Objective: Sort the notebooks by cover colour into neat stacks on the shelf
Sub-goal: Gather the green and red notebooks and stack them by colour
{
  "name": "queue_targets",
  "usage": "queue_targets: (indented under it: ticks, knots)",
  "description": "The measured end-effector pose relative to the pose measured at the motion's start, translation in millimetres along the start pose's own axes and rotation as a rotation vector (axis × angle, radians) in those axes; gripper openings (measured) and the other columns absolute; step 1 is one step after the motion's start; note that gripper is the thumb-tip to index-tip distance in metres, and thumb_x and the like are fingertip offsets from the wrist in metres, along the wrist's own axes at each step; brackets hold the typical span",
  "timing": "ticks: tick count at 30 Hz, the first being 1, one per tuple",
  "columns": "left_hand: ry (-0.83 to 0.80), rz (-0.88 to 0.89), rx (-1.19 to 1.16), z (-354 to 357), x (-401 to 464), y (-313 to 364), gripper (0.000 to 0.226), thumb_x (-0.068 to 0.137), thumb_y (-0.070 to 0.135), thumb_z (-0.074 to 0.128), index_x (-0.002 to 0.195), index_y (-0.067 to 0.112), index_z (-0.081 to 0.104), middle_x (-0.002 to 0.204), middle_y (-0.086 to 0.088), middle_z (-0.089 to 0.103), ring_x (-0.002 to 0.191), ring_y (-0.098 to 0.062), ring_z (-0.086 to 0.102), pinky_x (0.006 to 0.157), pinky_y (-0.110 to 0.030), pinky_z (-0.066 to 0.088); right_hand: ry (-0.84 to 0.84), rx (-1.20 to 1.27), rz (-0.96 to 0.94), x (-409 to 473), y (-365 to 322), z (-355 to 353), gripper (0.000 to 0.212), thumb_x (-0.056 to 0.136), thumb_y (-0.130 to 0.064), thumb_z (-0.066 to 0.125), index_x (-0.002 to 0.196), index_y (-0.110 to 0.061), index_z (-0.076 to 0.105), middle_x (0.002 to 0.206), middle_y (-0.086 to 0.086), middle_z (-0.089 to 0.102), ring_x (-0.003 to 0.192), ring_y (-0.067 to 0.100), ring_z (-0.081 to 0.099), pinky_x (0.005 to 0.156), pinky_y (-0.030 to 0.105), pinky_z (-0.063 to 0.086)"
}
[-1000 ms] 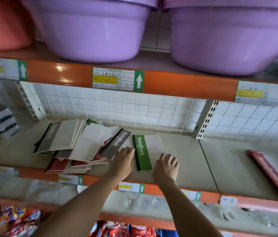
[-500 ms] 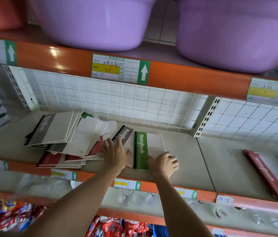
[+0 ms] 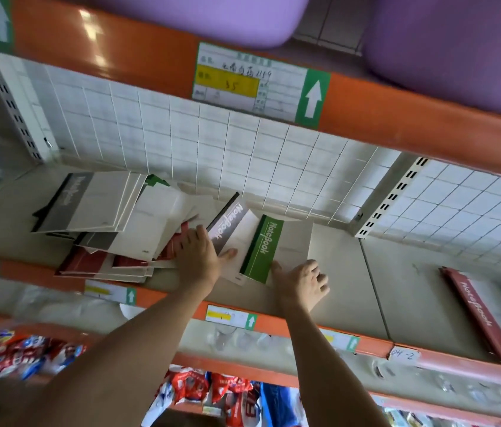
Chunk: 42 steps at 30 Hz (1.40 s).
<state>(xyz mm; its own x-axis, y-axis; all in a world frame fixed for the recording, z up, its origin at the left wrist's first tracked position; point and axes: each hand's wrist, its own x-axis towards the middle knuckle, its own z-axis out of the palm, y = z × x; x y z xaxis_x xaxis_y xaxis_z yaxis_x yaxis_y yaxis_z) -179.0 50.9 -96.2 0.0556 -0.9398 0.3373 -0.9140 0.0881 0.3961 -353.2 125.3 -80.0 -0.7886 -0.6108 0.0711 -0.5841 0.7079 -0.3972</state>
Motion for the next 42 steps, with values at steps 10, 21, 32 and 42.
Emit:
queue_targets:
  ticks: [10, 21, 32, 42]
  knots:
    - [0.089, 0.171, 0.068, 0, -5, 2, 0.035, 0.074, 0.017, 0.083, 0.096, 0.007, 0.057, 0.071, -0.010, 0.063, 0.064, -0.030, 0.061, 0.060, -0.037, 0.049, -0.020, 0.094, 0.038, -2, 4, 2, 0.076, 0.071, -0.067, 0.071, 0.111, -0.007, 0.046, 0.125, 0.014, 0.058, 0.120, 0.034, 0.043, 0.098, 0.042, 0.028]
    - [0.051, 0.412, 0.012, -20, -24, 24, 0.056, 0.056, -0.008, 0.077, 0.102, 0.013, 0.051, 0.048, -0.006, 0.053, 0.039, -0.027, 0.053, 0.037, -0.024, 0.034, -0.355, 0.318, 0.012, 9, 23, -32, 0.045, 0.091, -0.026, 0.061, 0.124, 0.000, 0.042, 0.129, 0.023, 0.053, 0.122, 0.037, 0.046, 0.098, 0.038, 0.038]
    - [-0.034, 0.404, -0.119, -54, -74, 159, 0.021, 0.077, 0.006, 0.069, 0.096, 0.006, 0.060, 0.065, -0.017, 0.066, 0.056, -0.041, 0.063, 0.050, -0.035, 0.042, -0.083, 0.724, 0.044, 11, 141, -137, 0.027, 0.090, -0.007, 0.055, 0.115, -0.010, 0.045, 0.112, 0.019, 0.064, 0.095, 0.040, 0.062, 0.070, 0.035, 0.049]
    - [-0.129, 0.431, -0.107, -52, -162, 308, 0.025, 0.089, 0.017, 0.051, 0.114, 0.014, 0.050, 0.087, -0.012, 0.070, 0.081, -0.037, 0.065, 0.061, -0.033, 0.035, 0.068, 0.779, 0.144, 41, 290, -220, 0.040, 0.079, -0.012, 0.047, 0.117, -0.022, 0.043, 0.100, 0.009, 0.065, 0.084, 0.034, 0.061, 0.073, 0.046, 0.055]
